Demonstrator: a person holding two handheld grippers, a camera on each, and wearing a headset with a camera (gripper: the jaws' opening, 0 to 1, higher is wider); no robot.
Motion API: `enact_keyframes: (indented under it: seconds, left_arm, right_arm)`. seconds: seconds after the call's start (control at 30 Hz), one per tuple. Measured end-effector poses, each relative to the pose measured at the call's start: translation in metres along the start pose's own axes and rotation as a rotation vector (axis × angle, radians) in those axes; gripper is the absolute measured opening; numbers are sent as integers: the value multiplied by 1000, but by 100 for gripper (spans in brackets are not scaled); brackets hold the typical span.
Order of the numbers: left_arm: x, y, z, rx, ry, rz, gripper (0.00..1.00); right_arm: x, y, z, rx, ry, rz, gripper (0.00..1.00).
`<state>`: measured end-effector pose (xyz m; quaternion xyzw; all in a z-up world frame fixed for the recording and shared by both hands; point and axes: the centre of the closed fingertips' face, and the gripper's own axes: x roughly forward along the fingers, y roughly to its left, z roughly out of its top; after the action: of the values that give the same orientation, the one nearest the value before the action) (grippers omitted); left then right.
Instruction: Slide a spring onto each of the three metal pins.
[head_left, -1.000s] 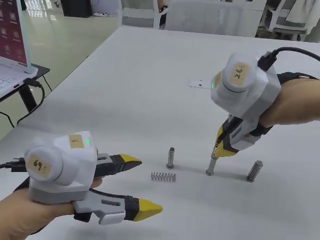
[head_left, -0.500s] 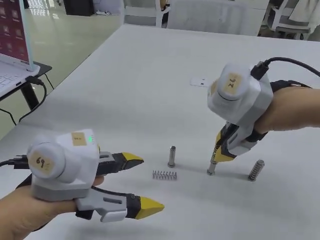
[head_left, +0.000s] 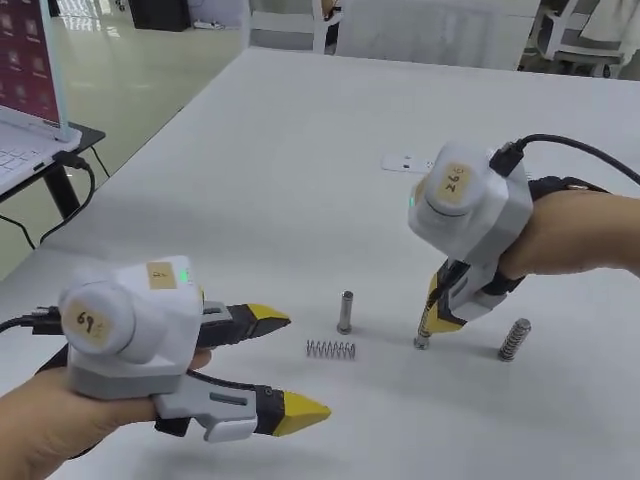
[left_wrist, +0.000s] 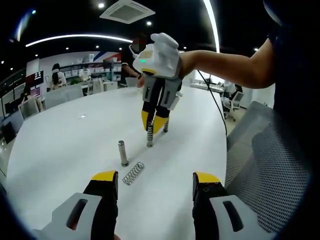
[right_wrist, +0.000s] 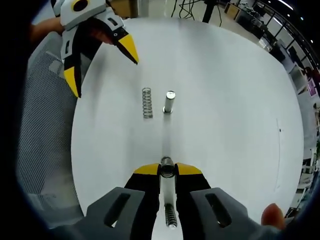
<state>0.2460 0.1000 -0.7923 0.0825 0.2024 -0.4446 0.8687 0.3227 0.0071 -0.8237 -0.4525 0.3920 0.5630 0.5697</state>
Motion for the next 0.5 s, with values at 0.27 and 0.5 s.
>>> enact_keyframes:
  seconds: [0.27,0.5]
  left_arm:
    - [0,0,0,-1,1,-1,55]
    - [1,0,-1,0,4,-3,55]
  right_arm:
    - [6,-2,-2,6,5,3,9]
    - [10,-3,-5,14,10,7,9]
